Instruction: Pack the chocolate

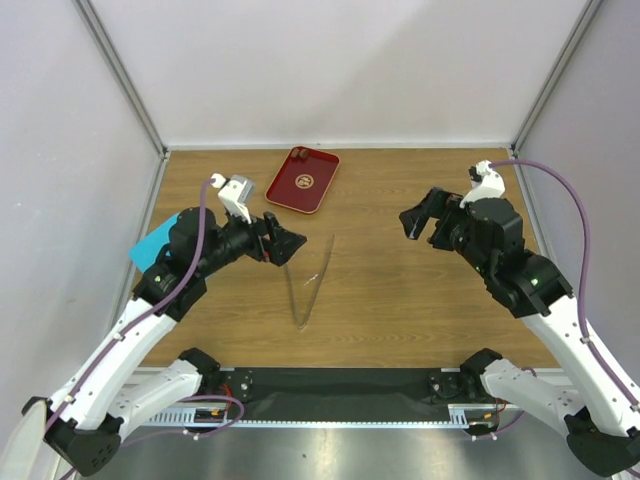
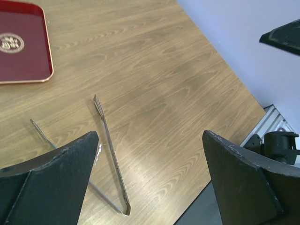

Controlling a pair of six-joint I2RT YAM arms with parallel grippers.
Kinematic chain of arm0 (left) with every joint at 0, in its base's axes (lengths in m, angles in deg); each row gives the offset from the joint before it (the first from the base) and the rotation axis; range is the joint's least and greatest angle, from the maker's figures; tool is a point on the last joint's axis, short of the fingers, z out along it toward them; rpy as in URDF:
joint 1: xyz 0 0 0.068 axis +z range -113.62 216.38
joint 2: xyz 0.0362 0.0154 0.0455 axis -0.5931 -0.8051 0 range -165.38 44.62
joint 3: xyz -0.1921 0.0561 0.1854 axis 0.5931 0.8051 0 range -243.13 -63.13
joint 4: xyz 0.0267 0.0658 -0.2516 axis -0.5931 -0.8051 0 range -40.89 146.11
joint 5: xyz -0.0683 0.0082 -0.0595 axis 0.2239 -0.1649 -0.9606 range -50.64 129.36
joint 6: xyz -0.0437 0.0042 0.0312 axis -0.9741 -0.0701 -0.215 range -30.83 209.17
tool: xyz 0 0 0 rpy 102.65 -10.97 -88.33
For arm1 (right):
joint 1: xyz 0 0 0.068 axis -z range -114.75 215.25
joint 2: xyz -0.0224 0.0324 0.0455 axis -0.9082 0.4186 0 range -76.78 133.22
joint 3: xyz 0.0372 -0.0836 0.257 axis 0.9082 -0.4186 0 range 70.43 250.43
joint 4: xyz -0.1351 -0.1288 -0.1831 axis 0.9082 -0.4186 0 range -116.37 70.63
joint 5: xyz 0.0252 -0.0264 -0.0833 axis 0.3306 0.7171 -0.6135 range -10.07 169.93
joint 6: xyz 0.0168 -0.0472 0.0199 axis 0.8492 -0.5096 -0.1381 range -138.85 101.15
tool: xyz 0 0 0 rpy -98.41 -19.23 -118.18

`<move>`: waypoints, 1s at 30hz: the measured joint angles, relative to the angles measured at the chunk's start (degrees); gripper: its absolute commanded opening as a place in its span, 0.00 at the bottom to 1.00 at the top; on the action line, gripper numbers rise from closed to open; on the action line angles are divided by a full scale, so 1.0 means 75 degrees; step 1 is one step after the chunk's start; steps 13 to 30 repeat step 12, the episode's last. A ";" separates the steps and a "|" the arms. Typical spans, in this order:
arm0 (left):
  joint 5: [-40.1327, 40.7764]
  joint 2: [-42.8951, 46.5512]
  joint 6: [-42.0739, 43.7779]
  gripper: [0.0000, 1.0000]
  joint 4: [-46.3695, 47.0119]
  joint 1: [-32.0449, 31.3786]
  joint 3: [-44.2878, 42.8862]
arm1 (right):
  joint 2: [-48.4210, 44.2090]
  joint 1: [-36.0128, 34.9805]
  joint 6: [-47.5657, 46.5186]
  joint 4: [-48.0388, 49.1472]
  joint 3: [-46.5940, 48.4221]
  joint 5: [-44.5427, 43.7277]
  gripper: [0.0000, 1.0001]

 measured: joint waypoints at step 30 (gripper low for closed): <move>0.0067 0.0344 0.0122 1.00 -0.0050 -0.0003 0.0009 | -0.0277 0.0000 -0.0428 -0.0134 -0.0038 -0.0175 1.00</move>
